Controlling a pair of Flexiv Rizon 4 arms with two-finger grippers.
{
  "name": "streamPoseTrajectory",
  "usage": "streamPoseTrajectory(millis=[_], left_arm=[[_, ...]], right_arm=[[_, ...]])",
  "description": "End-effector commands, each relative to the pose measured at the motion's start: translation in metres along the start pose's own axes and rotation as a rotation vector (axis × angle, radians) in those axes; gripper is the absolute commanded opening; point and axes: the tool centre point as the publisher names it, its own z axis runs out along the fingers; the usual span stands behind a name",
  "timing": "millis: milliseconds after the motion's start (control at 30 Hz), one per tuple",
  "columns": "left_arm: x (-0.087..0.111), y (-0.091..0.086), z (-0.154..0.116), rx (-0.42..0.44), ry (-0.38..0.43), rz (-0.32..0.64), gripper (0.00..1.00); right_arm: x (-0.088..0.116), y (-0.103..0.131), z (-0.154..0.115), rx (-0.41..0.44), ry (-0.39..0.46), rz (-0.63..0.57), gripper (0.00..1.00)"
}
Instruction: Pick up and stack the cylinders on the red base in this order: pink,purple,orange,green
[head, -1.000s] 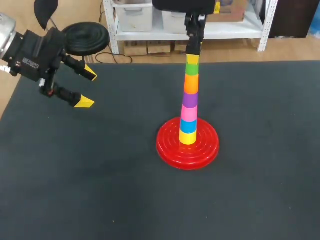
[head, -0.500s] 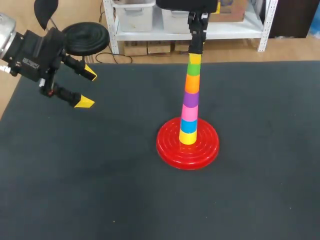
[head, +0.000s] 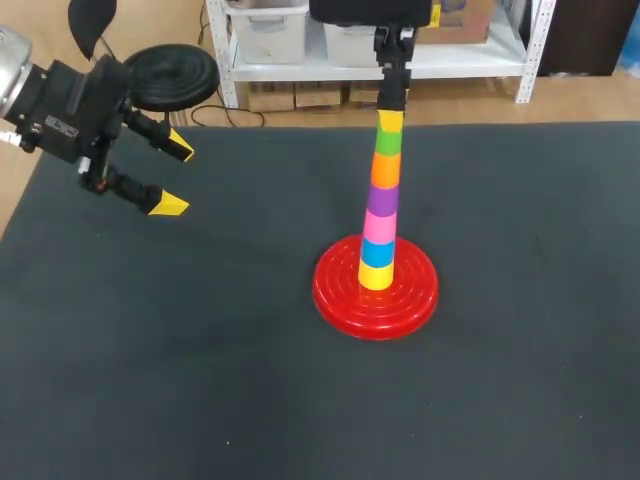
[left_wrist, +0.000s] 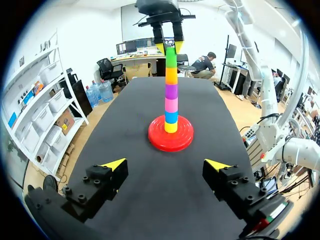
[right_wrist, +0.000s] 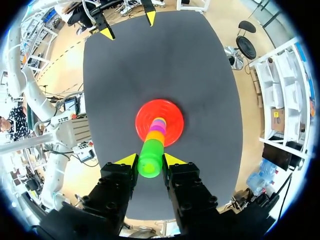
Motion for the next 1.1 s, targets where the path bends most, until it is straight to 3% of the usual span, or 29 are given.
streamPoseTrajectory(millis=[33, 233, 267, 300, 333, 800, 1100], left_arm=[[0.0, -0.001, 0.0, -0.003, 0.0, 0.0, 1.0], [0.0, -0.001, 0.0, -0.003, 0.0, 0.0, 1.0], [0.0, -0.001, 0.0, -0.003, 0.0, 0.0, 1.0], [0.0, -0.001, 0.0, -0.003, 0.0, 0.0, 1.0], [0.0, -0.001, 0.0, -0.003, 0.0, 0.0, 1.0], [0.0, -0.001, 0.0, -0.003, 0.0, 0.0, 1.0], [0.0, -0.001, 0.0, -0.003, 0.0, 0.0, 1.0]], right_arm=[[-0.006, -0.004, 0.002, -0.007, 0.009, 0.0, 0.0], [-0.006, -0.003, -0.001, 0.01, -0.001, 0.001, 0.0], [-0.006, -0.003, -0.001, 0.016, -0.008, 0.003, 0.27], [-0.006, -0.003, -0.002, 0.025, -0.012, 0.007, 0.84], [-0.006, -0.002, -0.002, 0.025, -0.012, 0.007, 1.0], [0.011, 0.001, -0.007, 0.061, -0.132, 0.035, 1.0], [0.022, -0.001, 0.005, 0.043, -0.176, 0.06, 1.0]])
